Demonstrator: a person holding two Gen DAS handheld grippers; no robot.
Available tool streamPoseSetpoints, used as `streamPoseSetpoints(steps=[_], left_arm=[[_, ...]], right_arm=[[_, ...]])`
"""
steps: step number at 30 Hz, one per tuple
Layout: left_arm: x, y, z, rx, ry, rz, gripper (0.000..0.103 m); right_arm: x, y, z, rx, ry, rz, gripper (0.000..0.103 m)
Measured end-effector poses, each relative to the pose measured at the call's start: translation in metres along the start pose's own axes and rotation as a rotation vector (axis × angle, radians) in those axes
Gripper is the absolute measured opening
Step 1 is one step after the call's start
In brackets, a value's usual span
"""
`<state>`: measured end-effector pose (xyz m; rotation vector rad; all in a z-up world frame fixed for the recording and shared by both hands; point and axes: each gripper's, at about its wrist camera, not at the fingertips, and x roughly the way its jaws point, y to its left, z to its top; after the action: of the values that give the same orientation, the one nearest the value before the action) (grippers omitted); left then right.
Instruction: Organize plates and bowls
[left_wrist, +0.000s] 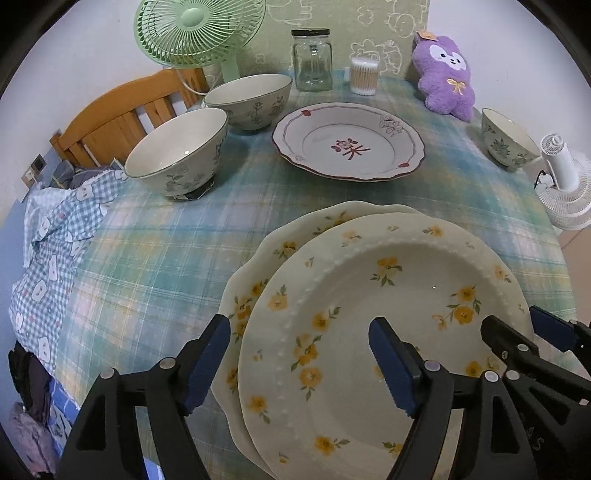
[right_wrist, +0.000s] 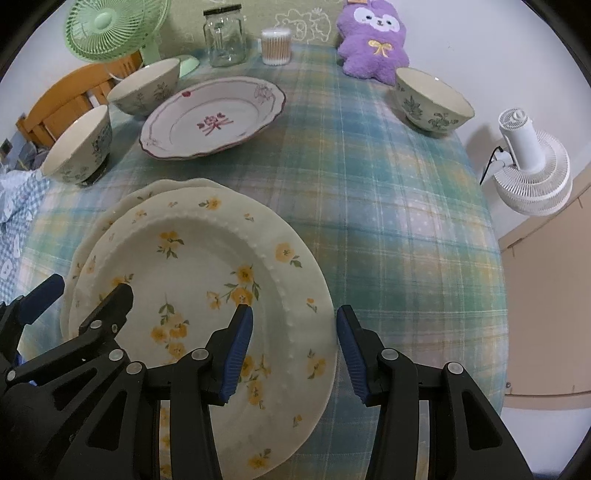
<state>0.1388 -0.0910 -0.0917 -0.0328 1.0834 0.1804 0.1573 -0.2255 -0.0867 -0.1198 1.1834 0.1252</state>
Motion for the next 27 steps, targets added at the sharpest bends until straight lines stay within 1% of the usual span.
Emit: streamPoseSetpoints(steps=[1,6,12,19,27], left_arm=[[0.000,0.000,0.000,0.000,0.001,-0.003,0.079],[0.001,0.004,-0.002,0.002,0.009,-0.014,0.079],[0.003,0.011,-0.004,0.003,0.016,-0.023,0.079],[0.006,0.019,-0.003,0.005,0.024,-0.035,0.079],[-0.002,0.025,0.002,0.011,0.006,-0.058,0.079]], right_arm=[[0.001,0.002,0.000,-0.005,0.001,-0.014,0.048],[0.005,0.009,0.001,-0.009,0.004,-0.037,0.047],[0.010,0.016,0.005,0.000,0.006,-0.028,0.047],[0.012,0.026,0.015,0.001,-0.013,-0.050,0.047],[-0.001,0.031,0.021,0.009,-0.034,-0.034,0.048]])
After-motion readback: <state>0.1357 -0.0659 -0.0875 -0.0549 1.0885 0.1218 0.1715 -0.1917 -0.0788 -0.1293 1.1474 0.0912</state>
